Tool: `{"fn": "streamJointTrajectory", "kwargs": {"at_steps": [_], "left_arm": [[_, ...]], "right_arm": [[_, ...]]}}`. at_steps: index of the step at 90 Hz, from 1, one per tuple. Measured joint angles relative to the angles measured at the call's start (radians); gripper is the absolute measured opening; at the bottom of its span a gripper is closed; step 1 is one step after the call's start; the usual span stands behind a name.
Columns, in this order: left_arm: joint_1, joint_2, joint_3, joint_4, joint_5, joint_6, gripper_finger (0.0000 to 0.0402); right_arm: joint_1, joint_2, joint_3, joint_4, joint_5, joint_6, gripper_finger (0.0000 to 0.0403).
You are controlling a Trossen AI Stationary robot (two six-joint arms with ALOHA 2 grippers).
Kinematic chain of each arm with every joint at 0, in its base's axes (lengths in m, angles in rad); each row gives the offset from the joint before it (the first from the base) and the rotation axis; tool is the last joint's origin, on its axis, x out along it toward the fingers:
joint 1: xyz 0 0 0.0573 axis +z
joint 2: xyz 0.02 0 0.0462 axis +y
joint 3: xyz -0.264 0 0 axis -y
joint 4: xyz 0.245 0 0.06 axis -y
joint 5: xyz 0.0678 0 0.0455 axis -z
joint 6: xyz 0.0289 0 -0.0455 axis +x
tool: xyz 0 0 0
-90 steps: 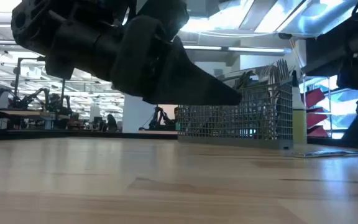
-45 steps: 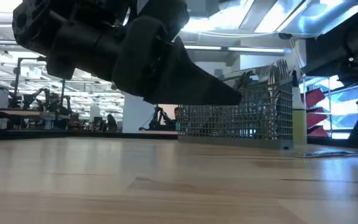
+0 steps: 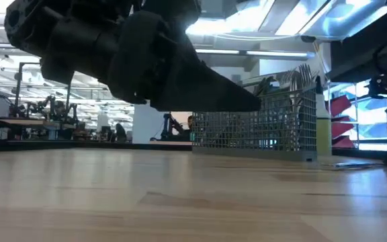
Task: Sort silverware
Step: Put the silver knife into the gray silverware organizer
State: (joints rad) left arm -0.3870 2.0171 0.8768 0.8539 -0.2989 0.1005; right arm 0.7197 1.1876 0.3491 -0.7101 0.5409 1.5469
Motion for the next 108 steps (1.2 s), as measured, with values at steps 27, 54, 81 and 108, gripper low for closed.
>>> {"fn": "streamJointTrajectory", "kwargs": {"at_steps": [27,54,81,108], "left_arm": [[-0.003,0.0,-0.004,-0.006,-0.005,0.003,0.0263],[-0.062,-0.101,-0.2,0.079,-0.159,-0.086,0.0263],[-0.117,-0.17,-0.55,0.425,-0.284,-0.209,0.0263],[-0.193,-0.172,-0.715,0.489,-0.37,-0.448,0.0263]], "right_arm": [[-0.001,0.073,-0.019,0.247,0.035,-0.004,0.0],[-0.008,0.232,0.062,0.386,0.06,-0.032,0.0],[-0.118,0.514,0.299,0.491,0.096,-0.167,0.0],[-0.239,0.782,0.657,0.531,0.071,-0.37,0.0]]}}
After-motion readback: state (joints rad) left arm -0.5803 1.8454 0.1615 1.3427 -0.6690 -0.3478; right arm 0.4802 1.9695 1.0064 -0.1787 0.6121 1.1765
